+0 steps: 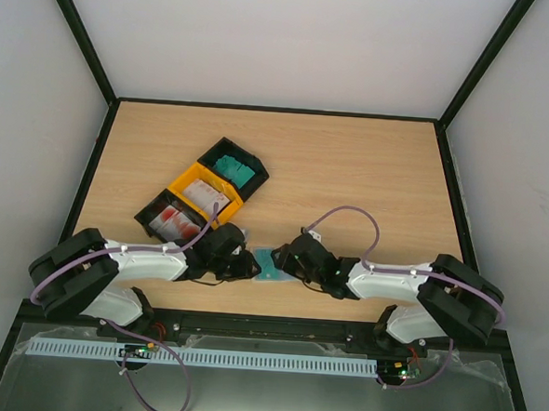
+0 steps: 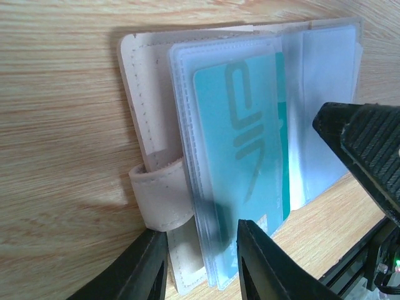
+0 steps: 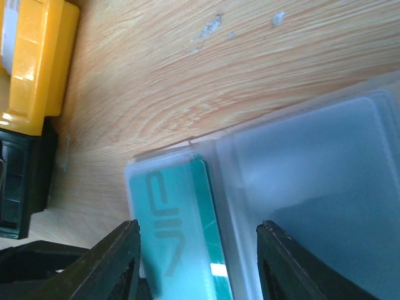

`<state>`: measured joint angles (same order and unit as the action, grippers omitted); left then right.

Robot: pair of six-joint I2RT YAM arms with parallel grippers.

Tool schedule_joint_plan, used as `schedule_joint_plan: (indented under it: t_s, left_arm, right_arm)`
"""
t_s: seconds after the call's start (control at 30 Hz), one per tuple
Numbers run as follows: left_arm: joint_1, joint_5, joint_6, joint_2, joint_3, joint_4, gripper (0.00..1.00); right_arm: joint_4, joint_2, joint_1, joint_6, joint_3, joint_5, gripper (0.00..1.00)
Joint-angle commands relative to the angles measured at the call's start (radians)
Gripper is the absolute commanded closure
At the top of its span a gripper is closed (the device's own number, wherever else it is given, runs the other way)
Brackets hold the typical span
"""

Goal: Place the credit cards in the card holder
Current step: Insert the credit card into the card holder.

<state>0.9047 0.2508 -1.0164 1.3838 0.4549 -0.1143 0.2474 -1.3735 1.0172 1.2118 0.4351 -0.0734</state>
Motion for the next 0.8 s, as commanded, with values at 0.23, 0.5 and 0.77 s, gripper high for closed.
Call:
schedule_joint_plan:
  t_s: [0.23, 0.5, 0.77]
  left_arm:
    - [-0.001, -0.138, 0.046, -0.081, 0.044, 0.164, 0.54]
    - [-0.019, -0.188, 0.071, -0.092, 0.071, 0.248, 0.57]
    - [-0.025, -0.127, 0.019, 0.002, 0.063, 0.143, 0.73]
  right_arm:
    - [-0.271, 0.117, 0.008, -0.135, 0.058, 0.154, 0.47]
    - [-0.435, 0.133, 0.007, -0.22, 0.109, 0.289, 0.43]
    - [-0.456, 0.159, -0.001, -0.189, 0.056, 0.311, 0.48]
